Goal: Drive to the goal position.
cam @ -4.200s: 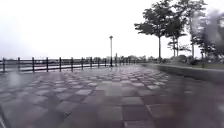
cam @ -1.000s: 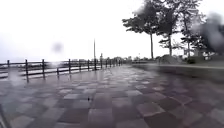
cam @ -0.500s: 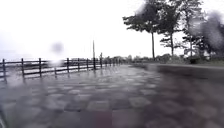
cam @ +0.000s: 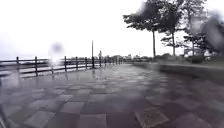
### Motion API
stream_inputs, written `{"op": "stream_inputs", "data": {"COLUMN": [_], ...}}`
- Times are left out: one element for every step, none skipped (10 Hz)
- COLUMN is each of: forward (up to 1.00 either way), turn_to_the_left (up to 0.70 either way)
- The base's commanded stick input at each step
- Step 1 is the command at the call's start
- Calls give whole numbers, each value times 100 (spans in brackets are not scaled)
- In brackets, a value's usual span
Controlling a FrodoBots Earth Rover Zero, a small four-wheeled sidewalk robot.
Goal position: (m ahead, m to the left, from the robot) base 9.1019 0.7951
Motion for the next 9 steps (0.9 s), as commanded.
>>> {"op": "stream_inputs", "data": {"forward": [100,100,100,100,100,100,100,100,100], "turn_to_the_left": [1,1,1,1,1,1,1,1,1]}}
